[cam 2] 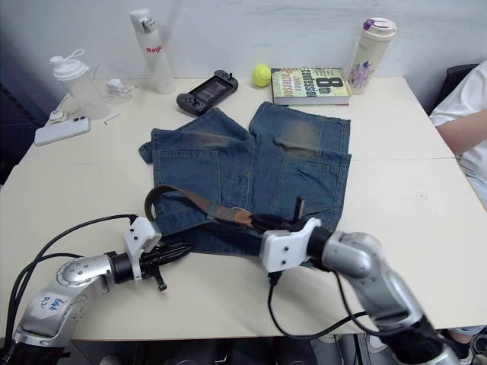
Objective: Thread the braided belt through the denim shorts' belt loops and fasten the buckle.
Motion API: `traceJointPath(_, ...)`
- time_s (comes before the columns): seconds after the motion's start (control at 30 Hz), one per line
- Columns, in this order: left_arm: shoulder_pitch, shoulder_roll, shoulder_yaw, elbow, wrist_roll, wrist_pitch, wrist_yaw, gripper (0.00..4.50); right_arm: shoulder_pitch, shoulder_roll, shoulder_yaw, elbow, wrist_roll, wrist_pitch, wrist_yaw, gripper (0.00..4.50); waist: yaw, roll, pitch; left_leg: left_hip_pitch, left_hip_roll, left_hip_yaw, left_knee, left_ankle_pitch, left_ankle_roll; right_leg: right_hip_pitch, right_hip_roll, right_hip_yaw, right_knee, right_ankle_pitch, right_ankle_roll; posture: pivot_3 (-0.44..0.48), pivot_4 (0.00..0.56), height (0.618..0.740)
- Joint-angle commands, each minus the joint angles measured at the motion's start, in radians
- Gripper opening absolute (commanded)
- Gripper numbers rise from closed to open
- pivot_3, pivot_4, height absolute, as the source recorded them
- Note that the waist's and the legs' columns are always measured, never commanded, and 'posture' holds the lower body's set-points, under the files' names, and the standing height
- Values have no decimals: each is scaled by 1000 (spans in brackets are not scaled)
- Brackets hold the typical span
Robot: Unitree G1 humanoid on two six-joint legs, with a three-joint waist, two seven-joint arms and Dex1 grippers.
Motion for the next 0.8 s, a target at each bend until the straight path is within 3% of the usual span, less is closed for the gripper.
traceJointPath(0.03, 24, -6, -34, 54, 44, 43, 32, 81, -34, -96, -127, 65, 67, -34, 43, 0, 4, 0, 0, 0, 0, 0, 0, 0, 0, 0, 0, 0, 0, 0, 0, 0, 150, 740)
traceJointPath(0.17, 32, -10, -41, 44, 46, 43, 41, 81, -89, -194, -220, 189, 131, -50, 80, 0, 9, 0, 0, 1, 0, 2, 0, 0, 1, 1, -1, 0, 0, 0, 0, 0, 150, 740)
traceJointPath(0.4, 47, -15, -45, 27, 39, 48, 54, 81, -112, -233, -303, 235, 247, -20, 107, 0, 17, 1, 0, 2, 0, 2, 0, 0, 2, 2, -1, 0, 0, 0, 0, 0, 150, 740)
traceJointPath(0.67, 46, -20, -21, 24, 25, 25, 55, 81, -134, -202, -265, 73, 380, 167, 127, 0, 17, 1, 0, 2, 0, 2, 0, 0, 2, 2, -2, 0, 0, 0, 0, 0, 150, 740)
traceJointPath(0.8, 52, -41, 73, -48, -99, 47, 23, 81, -152, -175, -217, -78, 534, 356, 138, 0, 14, 1, 0, 2, 0, 2, 0, -1, 2, 1, -2, 0, 0, 0, 0, 0, 150, 740)
